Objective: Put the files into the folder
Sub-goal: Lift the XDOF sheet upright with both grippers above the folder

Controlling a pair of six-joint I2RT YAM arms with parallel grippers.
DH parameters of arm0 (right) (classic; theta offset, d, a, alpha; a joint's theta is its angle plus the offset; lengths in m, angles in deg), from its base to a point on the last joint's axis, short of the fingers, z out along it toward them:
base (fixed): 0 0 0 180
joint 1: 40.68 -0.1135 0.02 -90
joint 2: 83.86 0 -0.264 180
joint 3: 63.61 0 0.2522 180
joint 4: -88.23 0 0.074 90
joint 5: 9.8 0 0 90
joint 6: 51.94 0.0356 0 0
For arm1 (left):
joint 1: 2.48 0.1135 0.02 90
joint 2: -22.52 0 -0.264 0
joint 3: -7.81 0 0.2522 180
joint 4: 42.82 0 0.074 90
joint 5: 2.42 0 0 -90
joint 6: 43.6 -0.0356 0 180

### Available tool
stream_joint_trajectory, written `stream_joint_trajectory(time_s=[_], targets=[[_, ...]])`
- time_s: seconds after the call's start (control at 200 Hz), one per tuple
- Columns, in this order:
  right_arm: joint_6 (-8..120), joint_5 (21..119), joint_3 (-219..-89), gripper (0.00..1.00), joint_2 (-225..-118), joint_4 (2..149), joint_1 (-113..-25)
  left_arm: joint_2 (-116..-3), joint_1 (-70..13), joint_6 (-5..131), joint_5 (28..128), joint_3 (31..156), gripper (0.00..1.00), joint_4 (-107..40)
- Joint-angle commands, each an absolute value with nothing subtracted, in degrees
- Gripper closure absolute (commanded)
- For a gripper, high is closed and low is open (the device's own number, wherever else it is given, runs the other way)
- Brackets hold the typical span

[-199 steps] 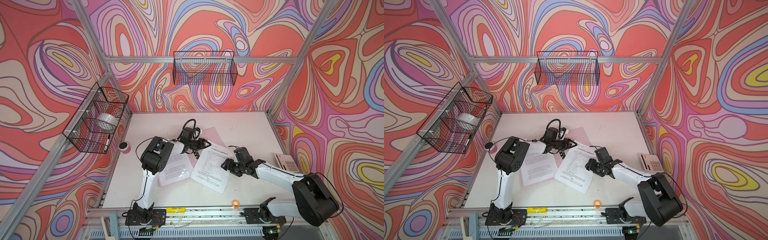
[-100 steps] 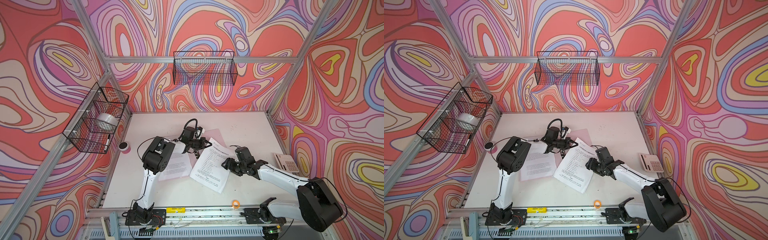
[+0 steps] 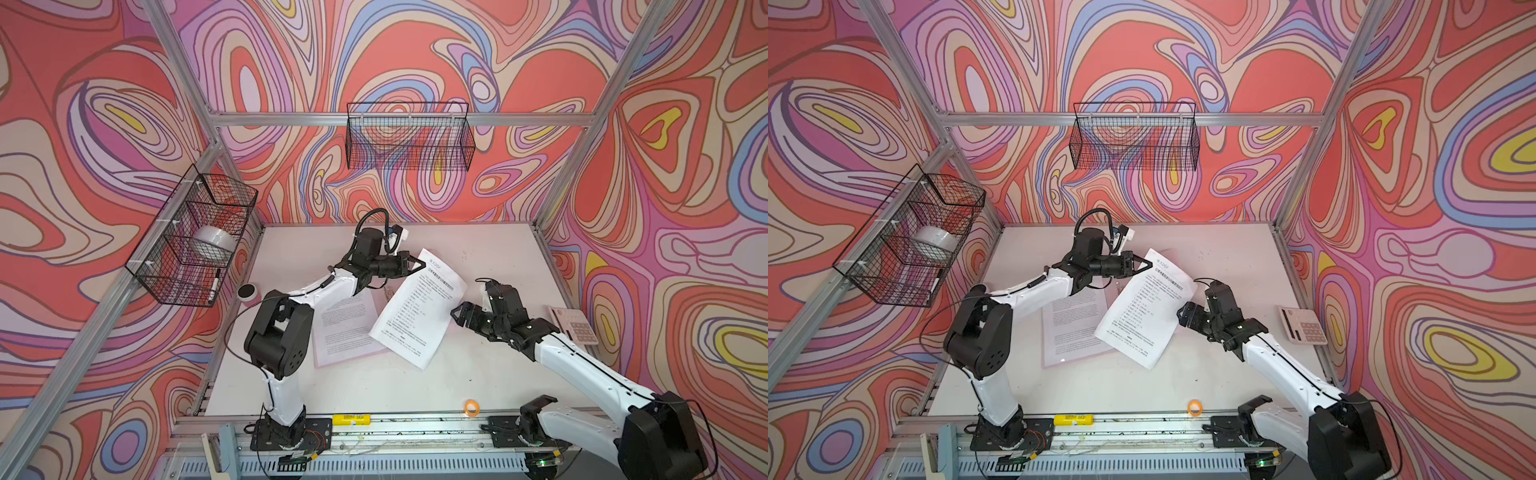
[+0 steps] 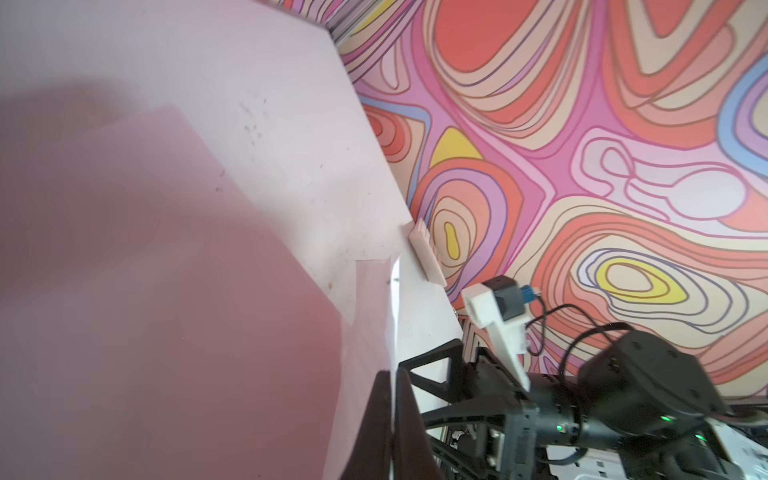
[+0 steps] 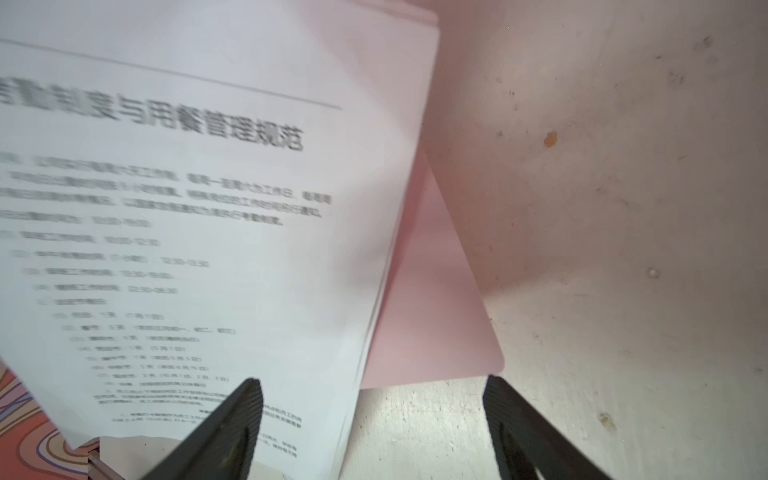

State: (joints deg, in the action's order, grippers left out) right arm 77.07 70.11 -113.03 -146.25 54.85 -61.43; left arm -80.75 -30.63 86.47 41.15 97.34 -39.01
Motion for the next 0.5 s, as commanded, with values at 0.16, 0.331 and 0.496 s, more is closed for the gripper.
stream_joint_trajectory(time_s=[0.16, 0.331, 0.496], targets=[[75.02, 62.44, -112.09, 0.14, -140.23, 64.21, -60.9, -73.82, -30.83, 89.27, 39.9, 102.46, 1.0, -33.67], [73.86, 60.01, -113.57, 0.14, -137.36, 64.86, -60.89, -70.7, -30.82, 93.15, 38.39, 104.19, 1.0, -35.24], [71.17, 60.13, -115.63, 0.14, -137.04, 63.87, -60.81, -67.09, -30.71, 99.58, 36.98, 103.75, 1.0, -40.48]])
